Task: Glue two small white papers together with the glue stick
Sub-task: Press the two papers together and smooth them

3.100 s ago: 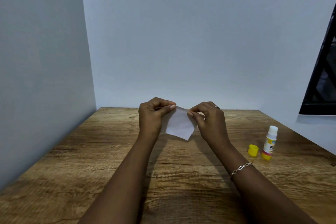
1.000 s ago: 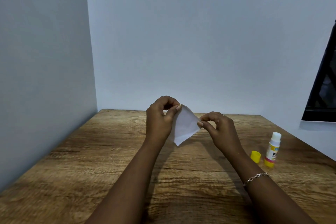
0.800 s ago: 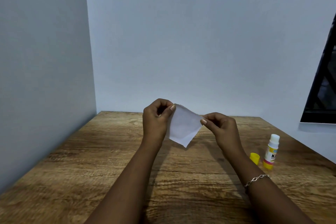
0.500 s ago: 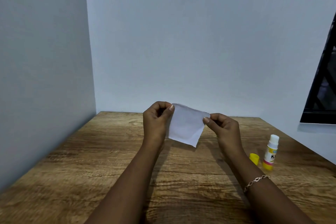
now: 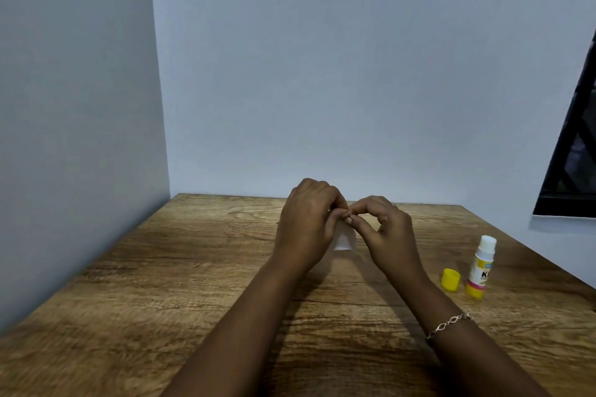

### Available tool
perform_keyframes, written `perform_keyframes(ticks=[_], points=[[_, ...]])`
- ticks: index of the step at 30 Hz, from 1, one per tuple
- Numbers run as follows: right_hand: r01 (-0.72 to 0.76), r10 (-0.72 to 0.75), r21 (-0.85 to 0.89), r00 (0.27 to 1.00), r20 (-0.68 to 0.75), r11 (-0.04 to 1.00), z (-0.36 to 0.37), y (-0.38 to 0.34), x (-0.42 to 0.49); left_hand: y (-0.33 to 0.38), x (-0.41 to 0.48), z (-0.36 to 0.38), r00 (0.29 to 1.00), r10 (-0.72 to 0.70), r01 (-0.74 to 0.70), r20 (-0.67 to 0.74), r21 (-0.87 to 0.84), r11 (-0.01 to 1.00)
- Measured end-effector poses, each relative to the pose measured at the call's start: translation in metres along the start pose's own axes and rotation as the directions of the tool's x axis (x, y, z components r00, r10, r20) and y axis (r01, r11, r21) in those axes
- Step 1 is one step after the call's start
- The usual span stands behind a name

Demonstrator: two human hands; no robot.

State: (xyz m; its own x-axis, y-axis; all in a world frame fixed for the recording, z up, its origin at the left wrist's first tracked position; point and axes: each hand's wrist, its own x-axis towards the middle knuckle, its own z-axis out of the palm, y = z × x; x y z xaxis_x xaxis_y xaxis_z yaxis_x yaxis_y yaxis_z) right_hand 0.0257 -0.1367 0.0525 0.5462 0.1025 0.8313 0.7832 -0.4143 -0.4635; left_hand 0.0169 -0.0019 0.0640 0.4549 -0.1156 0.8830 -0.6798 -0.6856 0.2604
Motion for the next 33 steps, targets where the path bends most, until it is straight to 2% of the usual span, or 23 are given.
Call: perform_keyframes(ticks=[7, 18, 23, 30, 33], points=[[-0.009, 0.008, 0.018, 0.998, 0.056, 1.000, 0.000, 0.002, 0.001, 0.001, 0.001, -0.003, 0.998, -0.035, 0.032, -0.043, -0.062, 0.998], [-0.117, 0.117, -0.007, 0.990, 0.084, 0.993, -0.005, 0.020, 0.001, -0.003, 0.001, -0.011, 0.944, -0.315, 0.269, -0.100, -0.326, 0.907], [-0.195, 0.192, 0.060, 0.980, 0.051, 0.979, -0.007, 0.023, 0.001, -0.008, 0.001, -0.013, 0.878, -0.467, 0.377, -0.099, -0.458, 0.805], [-0.331, 0.353, 0.375, 0.935, 0.011, 0.866, -0.006, 0.020, 0.001, -0.007, -0.001, -0.010, 0.755, -0.655, 0.483, -0.022, -0.657, 0.579], [-0.344, 0.375, 0.425, 0.927, 0.011, 0.837, -0.007, 0.017, 0.002, -0.004, -0.002, -0.009, 0.707, -0.707, 0.514, 0.019, -0.701, 0.495]])
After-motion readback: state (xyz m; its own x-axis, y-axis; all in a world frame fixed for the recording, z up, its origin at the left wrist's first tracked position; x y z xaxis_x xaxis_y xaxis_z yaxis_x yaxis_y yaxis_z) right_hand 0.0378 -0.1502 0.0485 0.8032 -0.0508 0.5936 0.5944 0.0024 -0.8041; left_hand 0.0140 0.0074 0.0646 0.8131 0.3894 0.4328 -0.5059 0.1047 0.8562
